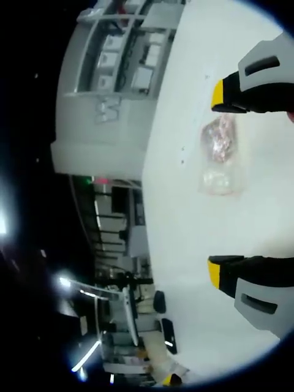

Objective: Open the resealable bag by pulling the two sides of the seal apart until the entire bag opening is separated and visibly accessible.

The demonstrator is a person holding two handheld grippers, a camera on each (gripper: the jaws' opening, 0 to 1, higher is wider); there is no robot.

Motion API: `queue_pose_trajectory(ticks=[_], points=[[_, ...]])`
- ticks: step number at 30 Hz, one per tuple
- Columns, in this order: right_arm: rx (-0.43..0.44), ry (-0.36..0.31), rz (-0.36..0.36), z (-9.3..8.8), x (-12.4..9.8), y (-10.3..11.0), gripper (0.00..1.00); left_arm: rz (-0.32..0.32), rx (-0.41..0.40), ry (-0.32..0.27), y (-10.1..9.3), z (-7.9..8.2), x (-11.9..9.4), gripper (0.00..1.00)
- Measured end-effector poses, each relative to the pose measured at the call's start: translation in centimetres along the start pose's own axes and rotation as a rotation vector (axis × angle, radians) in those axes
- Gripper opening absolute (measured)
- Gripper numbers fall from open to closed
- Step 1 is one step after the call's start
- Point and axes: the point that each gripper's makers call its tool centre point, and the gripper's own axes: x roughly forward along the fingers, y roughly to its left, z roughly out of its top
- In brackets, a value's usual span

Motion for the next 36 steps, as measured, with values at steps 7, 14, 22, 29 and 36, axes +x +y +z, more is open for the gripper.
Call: queue_pose_trajectory(ticks=[7,14,22,29,36], points=[[0.012,-0.015,0.001,0.2,-0.9,-0.2,0.97,0.002,-0.002,0.004,0.1,-0.1,-0.1,0.94],[0.031,-0.031,0.006,0.6,-1.8,-0.5,0.96,-0.003,-0.001,0.003,-0.1,-0.1,0.0,0.94],[0.042,-0.048,-0.004,0.6,-3.3,-1.5,0.96,-0.005,0.001,0.004,-0.3,-0.1,0.0,0.94],[0.061,-0.050,-0.013,0.3,-4.3,-2.2,0.95,-0.012,0.003,0.002,-0.6,0.0,0.1,0.94],[0.065,-0.063,-0.011,0.2,-5.5,-2.3,0.95,-0.006,0.000,0.004,-0.5,-0.1,0.0,0.94]])
